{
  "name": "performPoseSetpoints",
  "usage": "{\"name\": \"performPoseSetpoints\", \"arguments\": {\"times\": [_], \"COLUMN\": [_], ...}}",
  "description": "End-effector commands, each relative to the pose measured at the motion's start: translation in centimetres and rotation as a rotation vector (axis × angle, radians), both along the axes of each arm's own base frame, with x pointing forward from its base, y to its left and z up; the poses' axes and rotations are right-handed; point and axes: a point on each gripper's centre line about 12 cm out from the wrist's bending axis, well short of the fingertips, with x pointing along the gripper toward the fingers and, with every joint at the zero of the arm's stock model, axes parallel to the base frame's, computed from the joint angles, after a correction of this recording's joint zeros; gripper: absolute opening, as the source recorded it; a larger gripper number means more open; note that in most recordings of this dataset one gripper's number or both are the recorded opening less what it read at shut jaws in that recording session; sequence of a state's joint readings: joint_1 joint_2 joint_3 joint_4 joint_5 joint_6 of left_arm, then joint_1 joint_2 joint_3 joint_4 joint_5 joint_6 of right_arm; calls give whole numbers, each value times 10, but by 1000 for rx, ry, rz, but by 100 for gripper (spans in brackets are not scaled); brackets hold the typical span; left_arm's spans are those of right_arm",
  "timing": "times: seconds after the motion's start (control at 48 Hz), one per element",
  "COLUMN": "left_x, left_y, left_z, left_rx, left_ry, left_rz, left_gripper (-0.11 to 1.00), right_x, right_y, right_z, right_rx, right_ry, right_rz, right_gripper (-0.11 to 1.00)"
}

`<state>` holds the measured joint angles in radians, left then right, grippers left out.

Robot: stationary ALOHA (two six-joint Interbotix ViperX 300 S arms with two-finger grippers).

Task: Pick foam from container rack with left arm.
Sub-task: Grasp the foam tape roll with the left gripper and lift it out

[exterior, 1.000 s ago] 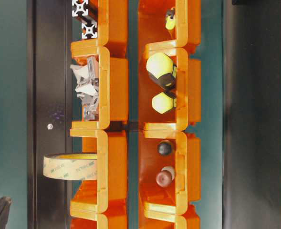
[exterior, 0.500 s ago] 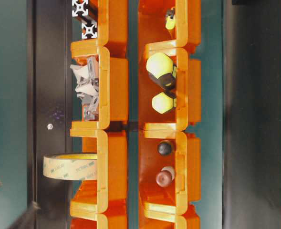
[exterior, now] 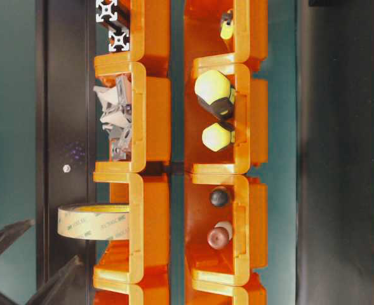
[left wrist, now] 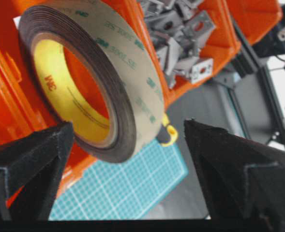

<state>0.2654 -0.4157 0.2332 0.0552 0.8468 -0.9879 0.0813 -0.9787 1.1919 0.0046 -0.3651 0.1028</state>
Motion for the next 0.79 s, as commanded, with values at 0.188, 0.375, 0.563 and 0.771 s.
{"name": "performPoseSetpoints", "arguments": {"times": [0.188,0.375,0.563,0.771], "left_x": [18,19,20,20], "left_y": [10,10,10,10], "left_z": [22,12,0,-8], "left_rx": [33,30,15,-11], "left_ry": [-118,-110,-102,-121], "left_rz": [12,12,20,36], "left_gripper": [90,90,90,90], "right_x": [2,2,1,1], "right_y": [4,8,10,10], "right_z": [7,7,7,7], "right_rx": [2,2,2,2], "right_ry": [-21,-21,-20,-21], "right_rz": [21,42,49,49], "right_gripper": [0,0,1,0]}}
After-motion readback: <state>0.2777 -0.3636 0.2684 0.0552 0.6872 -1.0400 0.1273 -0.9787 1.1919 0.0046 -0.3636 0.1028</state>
